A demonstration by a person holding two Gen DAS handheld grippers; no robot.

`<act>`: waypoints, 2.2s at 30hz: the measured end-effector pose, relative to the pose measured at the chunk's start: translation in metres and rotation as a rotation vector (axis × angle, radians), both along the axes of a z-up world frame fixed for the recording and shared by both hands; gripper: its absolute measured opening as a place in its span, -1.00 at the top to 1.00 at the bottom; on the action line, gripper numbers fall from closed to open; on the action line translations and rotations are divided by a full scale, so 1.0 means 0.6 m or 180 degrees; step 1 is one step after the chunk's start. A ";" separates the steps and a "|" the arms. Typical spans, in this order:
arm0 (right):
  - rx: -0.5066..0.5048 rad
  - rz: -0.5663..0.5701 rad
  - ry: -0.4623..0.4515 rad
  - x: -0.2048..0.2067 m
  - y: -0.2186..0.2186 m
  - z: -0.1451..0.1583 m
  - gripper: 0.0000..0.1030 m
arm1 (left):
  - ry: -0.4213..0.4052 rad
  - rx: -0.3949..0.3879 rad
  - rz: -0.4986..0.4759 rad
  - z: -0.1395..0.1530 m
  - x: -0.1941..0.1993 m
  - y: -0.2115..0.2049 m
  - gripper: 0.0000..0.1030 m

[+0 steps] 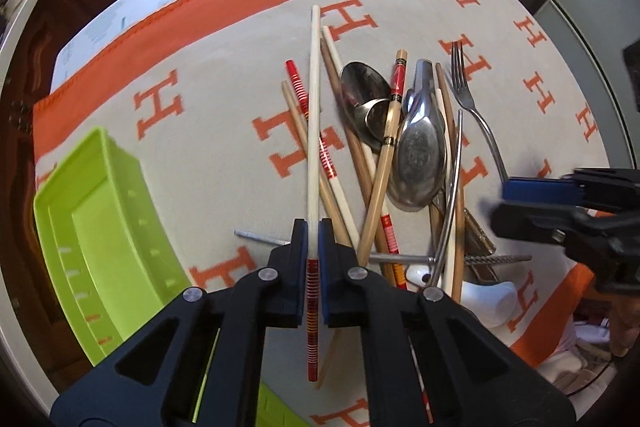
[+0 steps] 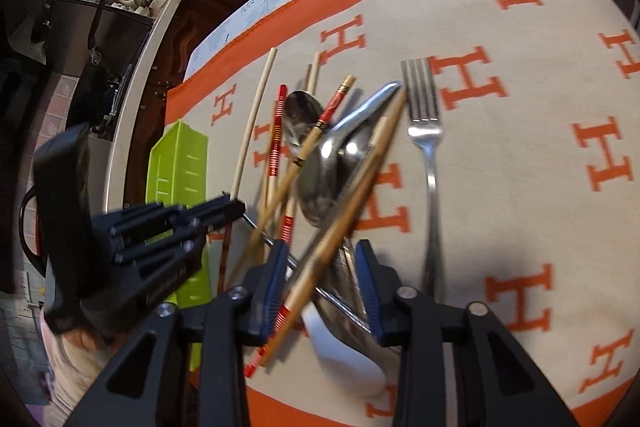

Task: Organize utensils
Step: 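Lower the left tool onto the pile and grasp a red-striped white chopstick, then grasp a plain wooden chopstick with the right tool while the left tool holds its chopstick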

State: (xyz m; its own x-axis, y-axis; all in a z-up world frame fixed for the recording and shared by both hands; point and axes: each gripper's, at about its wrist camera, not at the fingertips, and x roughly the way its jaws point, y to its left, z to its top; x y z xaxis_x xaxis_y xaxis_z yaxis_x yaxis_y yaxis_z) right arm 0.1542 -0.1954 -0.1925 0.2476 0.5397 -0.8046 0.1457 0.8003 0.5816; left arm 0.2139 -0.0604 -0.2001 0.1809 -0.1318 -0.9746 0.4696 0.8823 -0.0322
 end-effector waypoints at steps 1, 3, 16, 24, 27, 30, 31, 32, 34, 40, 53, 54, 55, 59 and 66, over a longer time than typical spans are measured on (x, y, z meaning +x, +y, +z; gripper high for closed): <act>0.0012 -0.0001 0.0005 0.005 0.006 -0.003 0.47 | -0.0001 -0.0016 0.0030 0.002 -0.003 0.003 0.93; 0.0017 -0.0012 0.0025 0.013 0.013 -0.008 0.48 | -0.0004 -0.0049 0.0071 0.007 -0.009 0.010 0.94; -0.0075 -0.0015 0.0107 0.029 0.045 -0.017 0.63 | -0.0008 -0.0205 0.0211 0.029 -0.044 0.044 0.93; -0.0081 -0.0091 0.0237 0.024 0.046 -0.023 0.64 | 0.0021 -0.0261 0.0234 0.029 -0.056 0.062 0.93; -0.0061 -0.0154 0.0267 0.015 0.036 -0.021 0.73 | 0.0019 -0.0296 0.0264 0.031 -0.061 0.071 0.93; -0.0082 -0.0211 0.0278 0.003 0.024 -0.016 0.73 | 0.0000 -0.0321 0.0250 0.035 -0.068 0.076 0.93; -0.0112 -0.0227 0.0305 0.000 0.020 -0.018 0.73 | -0.0005 -0.0326 0.0242 0.036 -0.071 0.077 0.93; -0.0116 -0.0242 0.0333 -0.001 0.018 -0.020 0.73 | -0.0004 -0.0331 0.0238 0.037 -0.072 0.077 0.93; -0.0109 -0.0260 0.0389 -0.002 0.016 -0.027 0.73 | 0.0003 -0.0343 0.0234 0.036 -0.073 0.077 0.93; -0.0010 -0.0296 0.0439 -0.001 0.020 -0.036 0.73 | -0.0001 -0.0362 0.0236 0.040 -0.081 0.077 0.93; 0.0188 -0.0577 0.0550 0.002 0.022 -0.048 0.84 | 0.0068 -0.0435 0.0304 0.037 -0.087 0.076 0.93; 0.0192 -0.0610 0.0549 0.001 0.023 -0.048 0.85 | 0.0070 -0.0438 0.0309 0.036 -0.088 0.076 0.93; 0.0184 -0.0635 0.0547 0.000 0.024 -0.047 0.86 | 0.0069 -0.0441 0.0316 0.036 -0.089 0.076 0.93; 0.0195 -0.0725 0.0518 -0.008 0.017 -0.039 1.00 | 0.0044 -0.0456 0.0332 0.043 -0.093 0.078 0.93; 0.0294 -0.0658 0.0550 -0.020 0.005 -0.034 1.00 | 0.0031 -0.0463 0.0347 0.047 -0.099 0.086 0.93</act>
